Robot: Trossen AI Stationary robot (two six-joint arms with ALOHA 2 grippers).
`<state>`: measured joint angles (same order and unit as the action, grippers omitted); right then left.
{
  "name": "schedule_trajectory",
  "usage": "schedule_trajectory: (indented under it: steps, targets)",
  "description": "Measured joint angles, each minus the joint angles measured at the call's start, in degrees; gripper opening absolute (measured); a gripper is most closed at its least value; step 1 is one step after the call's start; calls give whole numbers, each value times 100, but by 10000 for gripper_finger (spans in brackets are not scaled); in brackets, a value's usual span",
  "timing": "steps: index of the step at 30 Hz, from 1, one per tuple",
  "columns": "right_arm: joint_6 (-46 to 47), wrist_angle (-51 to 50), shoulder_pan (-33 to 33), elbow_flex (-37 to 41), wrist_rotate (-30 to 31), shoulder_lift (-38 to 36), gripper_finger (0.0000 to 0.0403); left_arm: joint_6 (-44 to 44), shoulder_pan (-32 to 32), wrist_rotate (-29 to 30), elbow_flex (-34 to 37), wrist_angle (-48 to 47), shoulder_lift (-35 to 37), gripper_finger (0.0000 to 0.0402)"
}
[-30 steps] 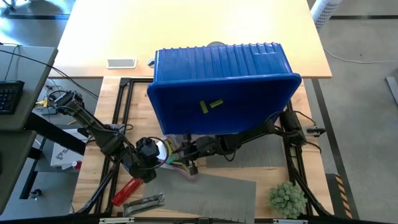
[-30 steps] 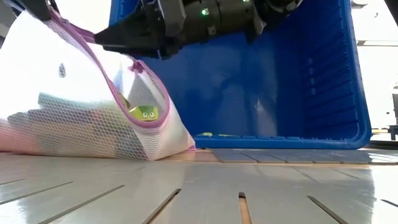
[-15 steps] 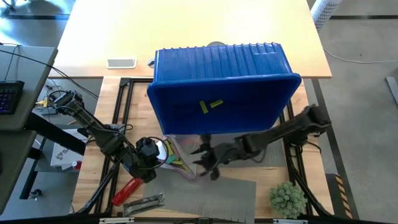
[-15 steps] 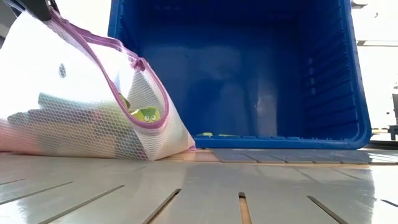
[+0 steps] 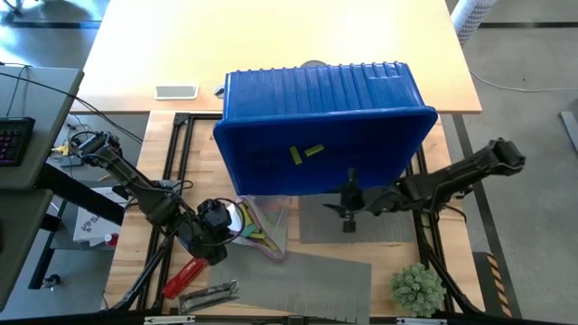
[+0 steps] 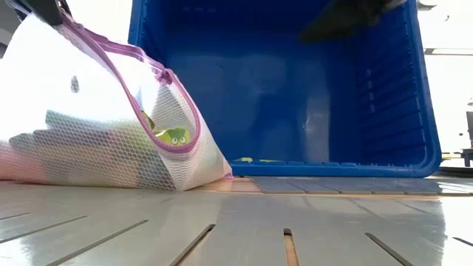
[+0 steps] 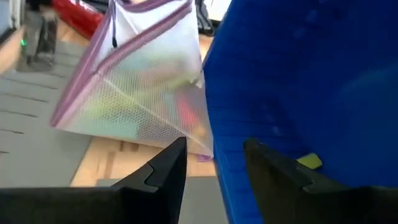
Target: Sort blocks
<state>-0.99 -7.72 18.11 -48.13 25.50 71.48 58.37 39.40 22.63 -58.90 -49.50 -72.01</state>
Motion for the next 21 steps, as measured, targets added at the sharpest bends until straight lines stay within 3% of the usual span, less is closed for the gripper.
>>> schedule_trajectory:
  steps: [4,9,21]
  targets:
    - [116,252,-73,620,102,-514,146,0,2,0,1,2,0,24]
    - [517,231,-299,1025,90,-570,146,0,0,0,0,2,2,24]
    - [346,713,-729,1083,-466,630,146,0,0,-4,1,4,-9,24]
